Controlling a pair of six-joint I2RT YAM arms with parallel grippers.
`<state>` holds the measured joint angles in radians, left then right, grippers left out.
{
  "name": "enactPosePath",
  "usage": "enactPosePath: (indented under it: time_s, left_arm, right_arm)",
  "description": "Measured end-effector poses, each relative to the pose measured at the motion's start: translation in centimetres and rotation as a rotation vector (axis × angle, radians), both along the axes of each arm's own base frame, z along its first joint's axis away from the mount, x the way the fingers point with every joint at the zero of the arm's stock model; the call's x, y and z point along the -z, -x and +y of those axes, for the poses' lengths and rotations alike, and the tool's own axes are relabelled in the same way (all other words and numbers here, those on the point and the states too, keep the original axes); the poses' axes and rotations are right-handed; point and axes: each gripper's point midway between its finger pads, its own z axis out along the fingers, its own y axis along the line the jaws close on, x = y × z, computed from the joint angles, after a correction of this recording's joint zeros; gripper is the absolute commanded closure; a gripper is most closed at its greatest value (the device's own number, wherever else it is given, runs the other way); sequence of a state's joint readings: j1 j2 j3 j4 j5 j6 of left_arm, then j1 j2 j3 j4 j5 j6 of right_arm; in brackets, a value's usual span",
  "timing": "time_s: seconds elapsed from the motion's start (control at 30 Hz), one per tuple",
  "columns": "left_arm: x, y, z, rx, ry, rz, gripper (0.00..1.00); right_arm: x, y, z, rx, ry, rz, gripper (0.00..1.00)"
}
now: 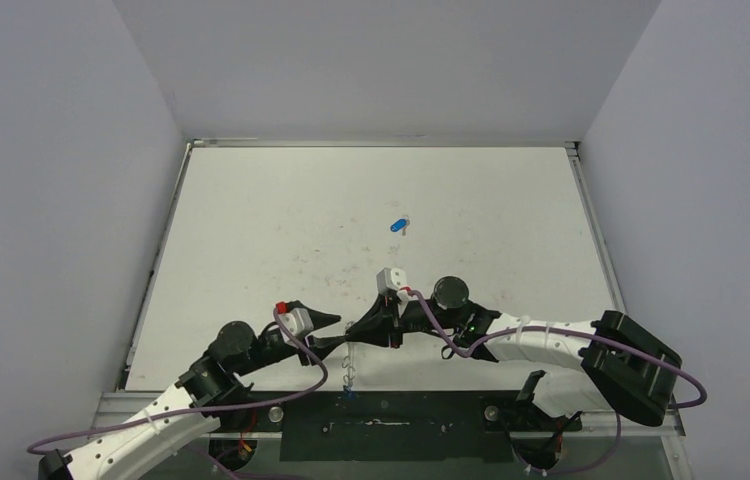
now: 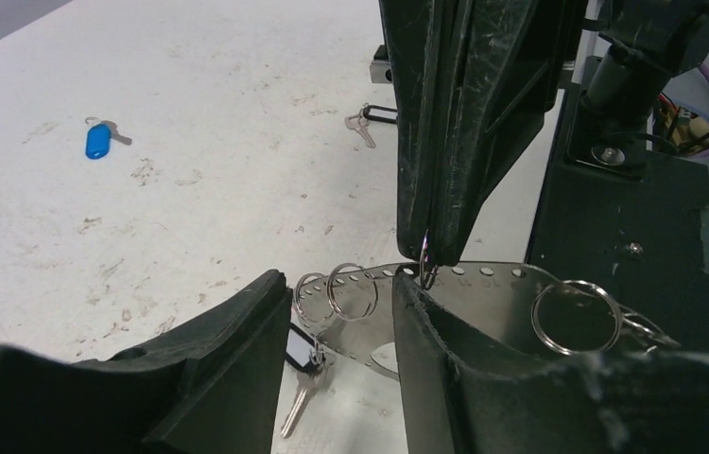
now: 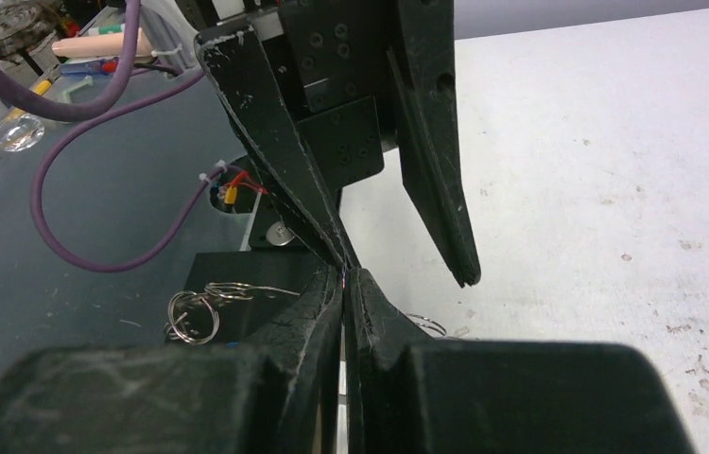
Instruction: Put the keys on the keyring
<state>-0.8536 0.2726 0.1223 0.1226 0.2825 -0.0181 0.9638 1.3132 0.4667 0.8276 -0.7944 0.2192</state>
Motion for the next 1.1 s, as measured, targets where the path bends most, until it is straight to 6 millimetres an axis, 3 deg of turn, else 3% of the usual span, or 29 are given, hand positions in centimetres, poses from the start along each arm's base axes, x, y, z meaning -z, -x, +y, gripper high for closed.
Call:
enactPosePath:
  time_s: [0.23,0.37,0.53,0.77,1.03,1.1]
  left_arm:
    - [0.3,1.1,-0.9,0.086,-0.009,0.006,0.58]
    - [-0.1,1.8,-1.1,0.127,0.001,-0.002,0.66]
    - [-0.4,2.5,-1.3,0.167,0.013,-0.012,0.66]
    - [-0.7,2.4,-1.4,0.172,0.021,-0.019,0.78]
    - [-1.1,2.1,-1.8,0.171,0.033,-0.026,0.78]
    - [-1.2,2.1,-1.8,0.168,0.037,-0.030,0.83]
  right_arm:
    - [-0.2,0.3,-0.1,-0.011,0.001,-0.017,1.00]
    - [0.0,0.3,-0.2,-0.008,0.012,-0.019,1.00]
    - [-0.3,0.2,-0.2,-0.004,0.008,-0.032,1.00]
    - [-0.4,0.2,-0.2,-0.004,0.012,-0.035,1.00]
    - [-0.7,0.1,0.0,-0.004,0.008,-0.042,1.00]
    - [-0.7,0.1,0.0,-0.004,0.007,-0.043,1.00]
